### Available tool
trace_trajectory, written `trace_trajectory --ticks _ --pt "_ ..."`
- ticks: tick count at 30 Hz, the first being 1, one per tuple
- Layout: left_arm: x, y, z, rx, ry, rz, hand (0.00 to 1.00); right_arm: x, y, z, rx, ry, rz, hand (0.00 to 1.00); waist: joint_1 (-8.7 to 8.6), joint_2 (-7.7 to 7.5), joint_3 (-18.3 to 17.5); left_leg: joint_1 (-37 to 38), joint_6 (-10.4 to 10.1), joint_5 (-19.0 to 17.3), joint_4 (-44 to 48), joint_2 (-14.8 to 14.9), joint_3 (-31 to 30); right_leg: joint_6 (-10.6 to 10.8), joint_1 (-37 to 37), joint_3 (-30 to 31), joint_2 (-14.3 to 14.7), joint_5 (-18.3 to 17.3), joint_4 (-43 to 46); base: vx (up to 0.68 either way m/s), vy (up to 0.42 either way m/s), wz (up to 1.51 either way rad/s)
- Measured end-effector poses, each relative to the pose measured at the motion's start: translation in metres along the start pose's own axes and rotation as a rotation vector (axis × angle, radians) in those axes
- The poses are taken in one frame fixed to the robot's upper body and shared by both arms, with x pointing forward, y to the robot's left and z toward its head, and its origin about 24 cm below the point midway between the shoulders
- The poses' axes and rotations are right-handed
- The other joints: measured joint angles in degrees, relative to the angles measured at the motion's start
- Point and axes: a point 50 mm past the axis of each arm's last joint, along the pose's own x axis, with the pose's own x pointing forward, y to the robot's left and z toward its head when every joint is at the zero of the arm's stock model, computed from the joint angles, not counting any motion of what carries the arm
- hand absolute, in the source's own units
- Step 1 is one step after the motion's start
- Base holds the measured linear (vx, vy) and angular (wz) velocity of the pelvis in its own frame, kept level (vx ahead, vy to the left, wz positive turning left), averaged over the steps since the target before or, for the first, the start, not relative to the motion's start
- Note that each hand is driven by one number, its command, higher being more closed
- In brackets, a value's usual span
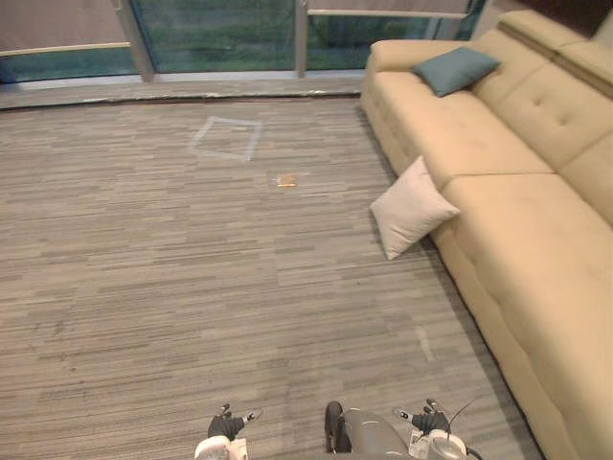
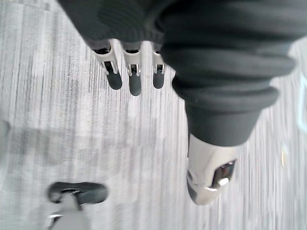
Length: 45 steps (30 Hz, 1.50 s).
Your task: Pick up cushions and gather them together orderly.
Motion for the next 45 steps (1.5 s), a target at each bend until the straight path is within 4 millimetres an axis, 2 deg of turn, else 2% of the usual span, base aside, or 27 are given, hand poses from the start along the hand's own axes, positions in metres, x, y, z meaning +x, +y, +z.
trace_trajectory --ticks 2,4,6,8,9,11,12,14,16,17,19,20,21,23,26,27,29,30,32,34,36,37,40,42,43,44,45 --pt "0.0 0.004 0.003 -0.007 -0.019 0.011 0.0 -0.001 0.002 -0.003 0.002 0.011 0.004 0.0 0.79 -0.44 0.5 -4.7 2.1 -3.1 6.3 3.2 1.8 0.3 6.4 1.7 0.1 -2.1 -3.0 0.53 0.078 -0.36" --pt "0.0 0.006 0.009 -0.005 -0.047 0.014 0.0 -0.002 0.007 -0.006 -0.012 0.018 0.02 0.0 1.9 -1.21 0.4 -9.8 2.0 -5.9 4.8 4.9 3.1 1.3 11.0 3.5 -1.0 -4.1 -5.6 0.49 0.154 -0.34" --pt "0.0 0.006 0.012 -0.017 -0.067 0.015 0.0 -0.002 0.012 -0.004 0.006 0.016 0.03 0.0 2.13 -1.93 0.3 -15.1 2.5 -8.6 -7.7 4.7 5.2 2.5 15.3 6.0 -3.6 -6.0 -8.1 0.44 0.23 -0.48" --pt "-0.001 0.006 0.012 -0.021 -0.074 0.013 0.0 -0.001 0.011 0.0 0.013 0.01 0.026 0.0 2.38 -1.55 0.2 -16.7 -0.1 -4.8 -27.9 1.8 2.4 5.5 16.7 9.7 -6.1 -8.1 -9.5 0.55 0.42 -0.89" --pt "-0.001 0.004 0.01 -0.033 -0.069 0.012 0.0 0.0 0.011 0.0 0.013 0.017 0.024 0.0 3.31 -1.34 -0.2 -15.9 0.4 0.8 -30.5 1.1 3.6 6.8 17.4 14.1 -6.9 -8.6 -11.3 0.55 0.412 -1.2" --pt "0.0 0.009 0.009 -0.014 -0.06 0.021 0.0 -0.002 0.021 -0.005 0.002 0.036 0.051 0.0 3.58 -1.85 -1.6 -15.1 1.3 -2.4 -30.5 1.1 7.6 7.4 17.5 18.4 -6.9 -5.3 -12.4 0.51 0.283 -1.04" --pt "0.0 0.011 0.01 -0.013 -0.062 0.025 0.0 -0.004 0.023 -0.009 0.003 0.047 0.055 0.0 3.74 -2.61 -1.9 -14.0 4.3 -2.7 -30.4 0.7 9.6 7.6 17.5 18.2 -7.2 -4.0 -11.2 0.54 0.267 -0.71" --pt "0.0 0.013 0.009 -0.005 -0.055 0.029 0.0 -0.006 0.024 -0.014 0.006 0.056 0.056 0.0 3.7 -2.9 -2.0 -10.1 5.7 -3.6 -31.0 0.2 12.8 8.4 15.8 18.6 -7.9 -1.6 -5.9 0.51 0.253 -0.88" --pt "0.001 0.015 0.007 0.011 -0.045 0.031 0.0 -0.006 0.026 -0.011 0.002 0.043 0.064 0.0 3.71 -2.53 -2.1 -5.4 6.6 -4.1 -33.7 -0.3 13.2 14.4 11.0 17.8 -7.3 0.9 7.1 0.37 0.163 -0.91" --pt "0.001 0.015 0.005 0.016 -0.031 0.03 0.0 -0.006 0.027 -0.008 0.003 0.027 0.067 0.0 3.45 -2.06 -1.7 -1.5 7.2 -4.6 -36.2 -1.2 13.4 17.5 5.9 16.0 -7.4 -0.1 18.9 0.3 0.102 -0.62" --pt "0.002 0.009 0.005 0.029 -0.016 0.012 0.0 -0.005 0.025 -0.002 0.006 -0.002 0.062 0.0 2.85 -2.26 -1.6 4.0 7.7 -5.3 -39.7 -2.1 14.5 13.4 0.9 10.6 -7.7 -3.4 28.7 0.3 0.093 -0.49" --pt "0.002 0.005 0.004 0.03 -0.007 0.001 0.0 -0.005 0.025 0.0 0.006 -0.011 0.061 0.0 2.77 -1.93 -1.3 8.0 7.7 -5.5 -42.5 -2.4 15.0 10.1 -1.1 6.3 -7.7 -5.9 29.8 0.3 0.076 -0.36" --pt "0.001 0.004 0.003 0.029 -0.004 -0.003 0.0 -0.005 0.026 0.002 0.002 -0.019 0.066 0.0 2.2 -2.19 -1.2 10.5 7.7 -5.5 -43.8 -2.5 15.9 8.4 -2.7 2.3 -7.6 -7.5 28.5 0.29 0.065 -0.27" --pt "0.002 0.003 0.004 0.033 -0.007 -0.007 0.0 -0.005 0.028 0.004 0.001 -0.028 0.07 0.0 1.57 -2.76 -1.2 12.9 7.6 -5.6 -45.3 -2.8 16.5 7.7 -5.5 -1.7 -6.8 -7.9 22.5 0.26 0.012 -0.08" --pt "0.003 0.001 0.008 0.05 -0.018 -0.017 0.0 -0.003 0.028 0.009 0.001 -0.037 0.07 0.0 1.32 -3.36 -0.9 15.4 4.3 -7.5 -47.6 -3.1 16.1 6.8 -10.4 -2.9 -3.5 -4.3 10.6 0.32 -0.067 0.03" --pt "0.004 0.01 0.01 0.098 -0.026 -0.012 0.0 -0.003 0.028 0.002 -0.004 -0.006 0.073 0.0 1.11 -5.61 -0.5 16.2 4.3 -7.5 -48.0 -6.0 13.6 3.6 -10.3 -0.9 -3.6 4.3 3.8 0.43 -0.157 0.14" --pt "0.004 0.005 0.004 0.111 0.003 -0.027 0.0 0.0 0.013 0.002 -0.009 0.001 0.034 0.0 0.8 -3.4 -0.6 17.7 4.3 -7.4 -46.6 -4.0 8.8 1.3 -8.8 -1.0 -2.5 1.3 5.7 0.36 -0.162 0.03" --pt "0.002 0.002 -0.002 0.085 0.018 -0.025 0.0 0.0 0.006 -0.003 -0.013 0.017 0.017 0.0 0.84 -2.25 -1.1 17.1 4.1 -7.5 -43.2 -3.1 6.9 1.4 -8.1 -1.3 -2.1 -1.2 6.2 0.37 -0.178 -0.03" --pt "0.0 0.0 -0.007 0.079 0.029 -0.029 0.0 -0.001 0.001 -0.005 -0.02 0.016 0.006 0.0 0.53 -0.88 -2.0 12.3 3.2 -7.7 -31.5 -0.5 4.3 1.1 -5.8 -2.1 -0.8 -2.5 4.5 0.36 -0.172 0.11" --pt "-0.001 -0.001 -0.004 0.045 0.011 -0.021 0.0 -0.002 -0.001 -0.006 -0.029 0.02 0.005 0.0 0.69 -0.29 -2.1 2.6 -2.4 -3.7 -9.2 3.9 0.0 -0.1 -1.2 -1.8 1.9 -3.3 1.0 0.4 -0.143 -0.05" --pt "-0.002 0.003 -0.002 0.014 -0.006 -0.001 0.0 -0.002 0.002 -0.007 -0.046 0.021 0.016 0.0 1.56 -0.36 -1.7 -3.0 -1.9 -4.5 2.3 7.2 0.8 -1.1 4.3 -0.2 3.6 -4.3 -1.9 0.43 -0.099 -0.4" --pt "-0.002 0.003 0.001 0.011 -0.02 0.002 0.0 -0.002 0.004 -0.007 -0.06 0.021 0.026 0.0 1.99 -0.79 -1.6 -5.1 -1.5 -5.4 3.2 7.5 1.7 -1.2 7.2 0.9 3.8 -4.7 -3.4 0.34 -0.04 -0.49" --pt "-0.003 0.002 0.001 0.004 -0.032 0.001 0.0 -0.003 0.007 -0.009 -0.05 0.03 0.03 0.0 2.43 -1.13 -1.6 -8.9 0.6 -8.6 -4.2 7.6 5.3 -0.5 12.6 3.9 3.3 -5.0 -6.9 0.29 0.05 -0.61" --pt "-0.003 0.003 0.004 0.004 -0.054 0.001 0.0 -0.004 0.01 -0.01 -0.044 0.035 0.033 0.0 2.7 -1.5 -1.5 -12.7 0.6 -8.1 -21.4 4.0 4.5 0.7 15.8 7.1 1.7 -5.9 -10.2 0.36 0.184 -0.56" --pt "-0.003 0.003 0.005 0.007 -0.057 0.0 0.0 -0.004 0.01 -0.011 -0.044 0.036 0.033 0.0 2.85 -1.62 -1.5 -13.1 0.0 -6.3 -27.0 2.7 3.6 0.8 16.4 8.0 1.0 -6.0 -10.8 0.39 0.241 -0.62" --pt "-0.003 0.003 0.007 0.011 -0.065 -0.002 0.0 -0.004 0.01 -0.012 -0.044 0.04 0.031 0.0 3.35 -1.65 -1.5 -14.2 -1.2 -1.0 -36.0 0.8 1.7 1.7 17.2 9.8 -0.2 -6.6 -12.1 0.42 0.273 -0.76" --pt "-0.002 0.001 0.008 0.013 -0.071 -0.009 0.0 -0.004 0.011 -0.013 -0.047 0.046 0.033 0.0 4.08 -1.6 -1.6 -14.2 -1.6 4.8 -38.8 0.1 1.6 3.2 17.8 11.8 -1.2 -7.1 -12.9 0.44 0.298 -0.82"
